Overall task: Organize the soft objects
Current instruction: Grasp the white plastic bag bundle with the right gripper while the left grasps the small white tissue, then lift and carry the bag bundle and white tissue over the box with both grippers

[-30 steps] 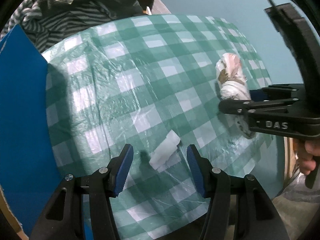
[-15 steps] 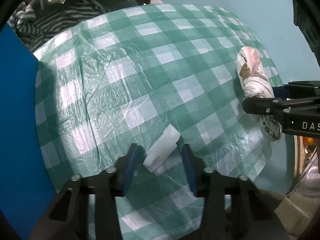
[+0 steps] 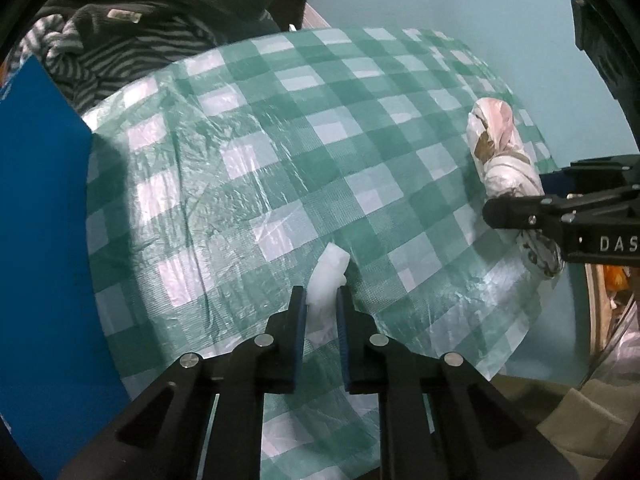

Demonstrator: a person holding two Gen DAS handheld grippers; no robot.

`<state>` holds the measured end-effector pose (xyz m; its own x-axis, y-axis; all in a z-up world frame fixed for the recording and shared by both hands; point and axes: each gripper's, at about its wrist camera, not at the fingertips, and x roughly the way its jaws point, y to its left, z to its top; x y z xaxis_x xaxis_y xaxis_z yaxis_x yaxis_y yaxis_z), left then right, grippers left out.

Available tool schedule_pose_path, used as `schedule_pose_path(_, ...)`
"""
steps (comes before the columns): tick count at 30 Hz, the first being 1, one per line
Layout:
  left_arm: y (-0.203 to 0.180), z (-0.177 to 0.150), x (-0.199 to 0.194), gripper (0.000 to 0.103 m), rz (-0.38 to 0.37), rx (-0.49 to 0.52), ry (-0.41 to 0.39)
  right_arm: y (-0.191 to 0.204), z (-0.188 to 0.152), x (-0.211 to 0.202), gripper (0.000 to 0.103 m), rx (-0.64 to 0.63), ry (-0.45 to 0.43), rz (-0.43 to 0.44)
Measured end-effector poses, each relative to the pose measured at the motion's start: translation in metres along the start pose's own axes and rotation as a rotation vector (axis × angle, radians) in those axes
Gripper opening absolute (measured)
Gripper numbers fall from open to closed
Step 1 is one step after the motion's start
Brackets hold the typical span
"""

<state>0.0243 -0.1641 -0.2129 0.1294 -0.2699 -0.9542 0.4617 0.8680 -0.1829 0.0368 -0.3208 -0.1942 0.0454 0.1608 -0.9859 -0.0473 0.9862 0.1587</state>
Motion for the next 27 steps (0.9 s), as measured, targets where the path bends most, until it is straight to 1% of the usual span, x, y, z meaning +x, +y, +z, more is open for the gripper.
schedule_pose_path(5,0.003,0.002,-0.013,0.014,-0.002,-0.026,-0.024,0.007,0.002,-0.011,0.043,-0.043,-0.020,-0.004)
schedule_pose_path(17,0.010,-0.001,-0.049,0.014,-0.019,-0.086,-0.081,0.020,0.004,-0.037,0.043,-0.095,-0.046,-0.001)
schedule_pose_path(27,0.019,0.002,-0.089,0.014,-0.003,-0.103,-0.135,0.038,0.007,-0.061,0.043,-0.155,-0.066,-0.002)
